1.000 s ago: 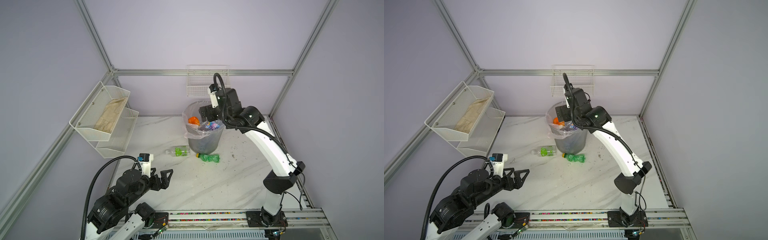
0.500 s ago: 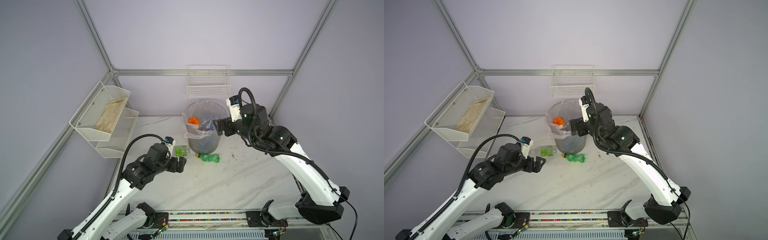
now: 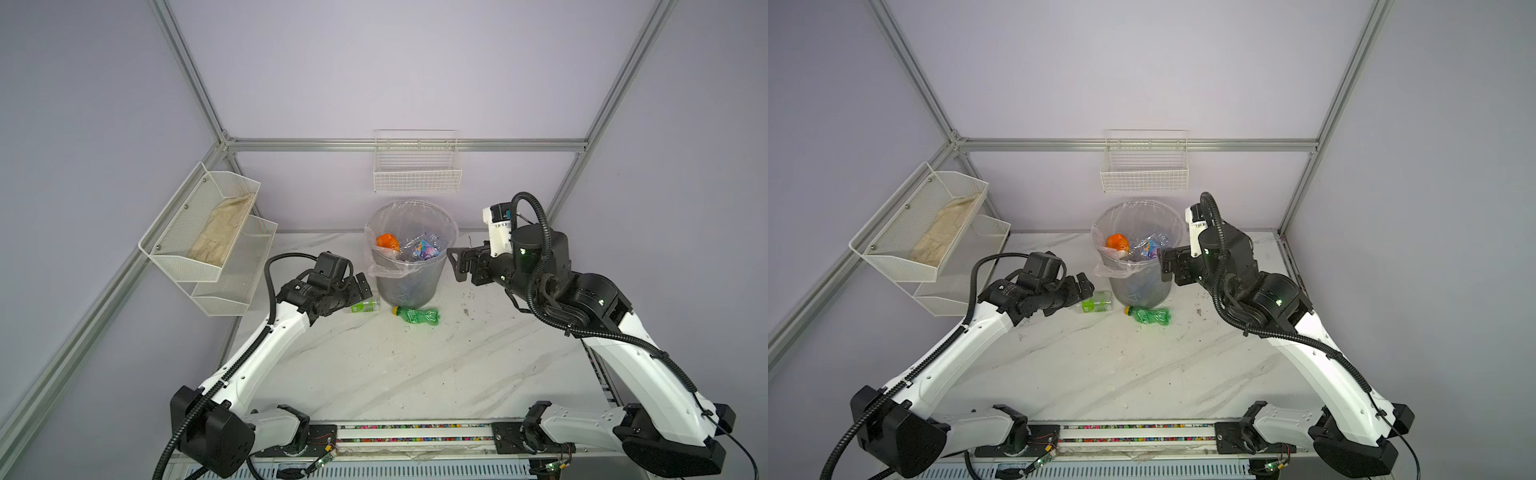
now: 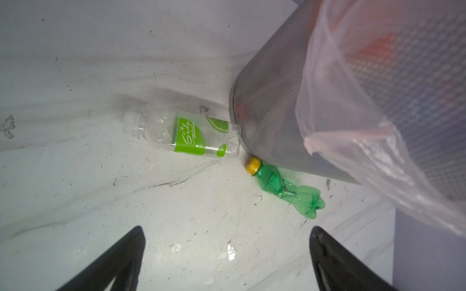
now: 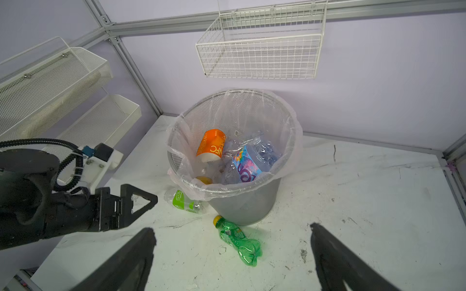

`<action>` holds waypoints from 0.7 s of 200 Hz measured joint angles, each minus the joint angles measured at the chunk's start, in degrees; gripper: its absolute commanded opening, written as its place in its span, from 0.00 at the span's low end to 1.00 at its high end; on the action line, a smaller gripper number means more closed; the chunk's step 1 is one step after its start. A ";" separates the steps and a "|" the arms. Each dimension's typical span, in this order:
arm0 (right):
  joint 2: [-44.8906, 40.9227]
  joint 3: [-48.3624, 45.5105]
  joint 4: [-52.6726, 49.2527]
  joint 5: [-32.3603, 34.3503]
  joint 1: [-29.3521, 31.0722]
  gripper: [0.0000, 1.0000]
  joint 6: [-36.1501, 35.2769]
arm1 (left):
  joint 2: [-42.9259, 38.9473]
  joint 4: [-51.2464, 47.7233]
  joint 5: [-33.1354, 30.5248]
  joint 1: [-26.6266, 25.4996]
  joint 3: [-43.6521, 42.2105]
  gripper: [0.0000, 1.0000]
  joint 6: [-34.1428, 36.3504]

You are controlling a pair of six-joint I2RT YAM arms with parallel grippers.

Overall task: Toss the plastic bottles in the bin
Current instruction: 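Withdraw the right gripper while the left gripper lowers onto the green-labelled clear bottle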

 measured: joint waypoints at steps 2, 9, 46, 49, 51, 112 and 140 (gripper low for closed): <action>-0.04 -0.11 -0.07 0.07 0.00 0.98 0.09 | 0.02 0.20 -0.02 0.28 0.00 1.00 -0.92; -0.17 -0.72 -0.33 0.28 0.00 0.97 0.66 | 0.13 0.72 -0.09 1.16 0.00 1.00 -3.26; -0.35 -2.29 -1.25 1.16 0.00 0.97 2.91 | 5.20 -1.03 -2.08 2.62 1.79 1.00 -15.10; -0.39 -2.32 -1.25 1.18 0.00 0.97 3.06 | 5.97 -1.27 -2.19 2.62 2.14 1.00 -16.06; -0.44 -2.34 -1.25 1.22 0.00 0.97 3.21 | 6.64 -1.53 -2.29 2.64 2.47 1.00 -16.52; -2.97 -2.82 -1.64 2.27 0.00 0.98 5.51 | 23.12 -9.94 -2.45 4.02 12.59 1.00 -30.03; -3.43 -2.86 -1.97 2.54 0.00 0.98 6.05 | 28.20 -11.41 -1.79 4.76 15.08 1.00 -33.99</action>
